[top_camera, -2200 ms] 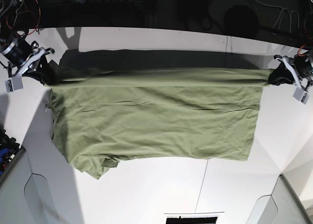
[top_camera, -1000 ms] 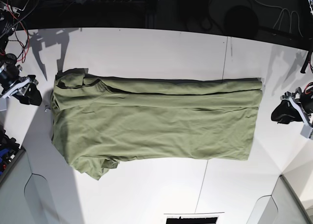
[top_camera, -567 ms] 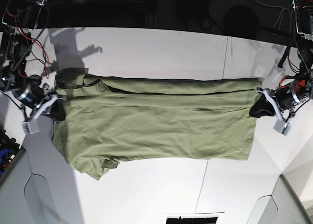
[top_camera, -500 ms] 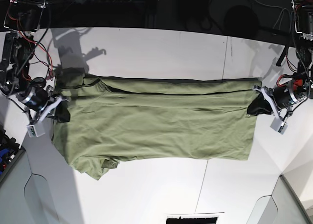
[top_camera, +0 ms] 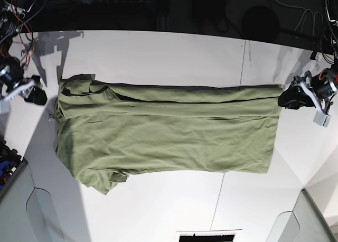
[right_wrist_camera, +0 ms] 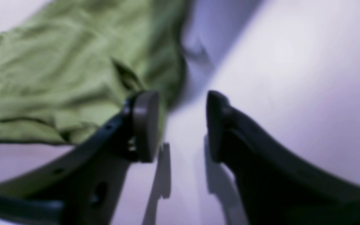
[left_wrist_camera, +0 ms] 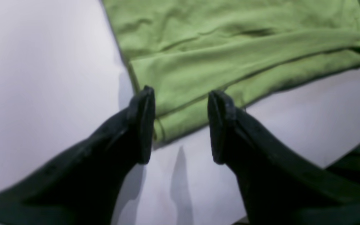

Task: Layout the t-shirt on the table in an organized manner, then fold the t-shirt properly
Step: 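Grasp the folded edge with both grippers and fold it over again, then release and move both grippers to the hem corners of the shirt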

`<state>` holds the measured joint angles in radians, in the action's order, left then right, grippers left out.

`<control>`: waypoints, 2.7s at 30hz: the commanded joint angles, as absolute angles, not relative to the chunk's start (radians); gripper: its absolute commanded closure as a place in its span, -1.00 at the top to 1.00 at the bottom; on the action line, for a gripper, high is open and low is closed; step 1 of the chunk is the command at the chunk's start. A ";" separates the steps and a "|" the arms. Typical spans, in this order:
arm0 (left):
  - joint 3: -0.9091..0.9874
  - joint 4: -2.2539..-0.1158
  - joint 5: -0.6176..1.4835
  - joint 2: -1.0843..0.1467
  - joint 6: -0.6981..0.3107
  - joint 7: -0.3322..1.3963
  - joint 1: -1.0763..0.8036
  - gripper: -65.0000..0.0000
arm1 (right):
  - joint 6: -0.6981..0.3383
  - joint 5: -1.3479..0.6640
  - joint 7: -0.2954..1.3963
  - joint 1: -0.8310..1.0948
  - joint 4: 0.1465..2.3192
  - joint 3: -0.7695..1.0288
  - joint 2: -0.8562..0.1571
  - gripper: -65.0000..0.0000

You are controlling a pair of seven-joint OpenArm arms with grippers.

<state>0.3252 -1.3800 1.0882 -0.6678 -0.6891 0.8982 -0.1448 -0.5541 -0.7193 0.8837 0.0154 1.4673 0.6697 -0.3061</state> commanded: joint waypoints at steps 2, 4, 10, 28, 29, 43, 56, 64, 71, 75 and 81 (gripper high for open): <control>0.362 -1.393 1.139 -0.695 -0.698 0.876 -0.149 -0.07 | -0.565 -0.748 0.845 0.036 1.486 0.675 -0.323 -0.06; 0.376 -1.393 1.142 -0.691 -0.698 0.875 -0.167 -0.07 | -0.565 -0.748 0.829 0.070 1.485 0.674 -0.311 0.05; 0.376 -1.390 1.099 -0.635 -0.698 0.863 -0.175 0.25 | -0.564 -0.734 0.812 0.072 1.482 0.663 -0.236 0.11; 0.350 -1.163 1.031 -0.596 -0.698 0.786 -0.060 0.25 | -0.564 -0.714 0.783 0.073 1.482 0.593 -0.141 0.10; 0.338 -1.163 1.032 -0.596 -0.698 0.787 -0.059 0.25 | -0.564 -0.714 0.783 0.073 1.482 0.587 -0.141 0.10; 0.234 -1.163 0.965 -0.596 -0.698 0.791 -0.064 -0.92 | -0.564 -0.714 0.748 0.072 1.482 0.579 -0.141 -1.00; 0.238 -1.390 0.987 -0.649 -0.698 0.839 -0.274 -1.00 | -0.580 -0.787 0.869 0.192 1.600 0.647 -0.161 -1.00; 0.309 -1.441 1.014 -0.648 -0.698 0.853 -0.353 -1.00 | -0.580 -0.794 0.866 0.324 1.679 0.647 -0.186 -1.00; 0.309 -1.441 1.039 -0.649 -0.698 0.853 -0.352 -0.67 | -0.580 -0.782 0.865 0.329 1.679 0.647 -0.186 -0.86; 0.317 -1.442 1.040 -0.657 -0.698 0.863 -0.348 -0.10 | -0.580 -0.762 0.865 0.327 1.680 0.647 -0.197 -0.26; 0.455 -1.516 1.108 -0.669 -0.698 0.934 -0.349 -0.09 | -0.579 -0.756 0.864 0.328 1.679 0.697 -0.245 -0.25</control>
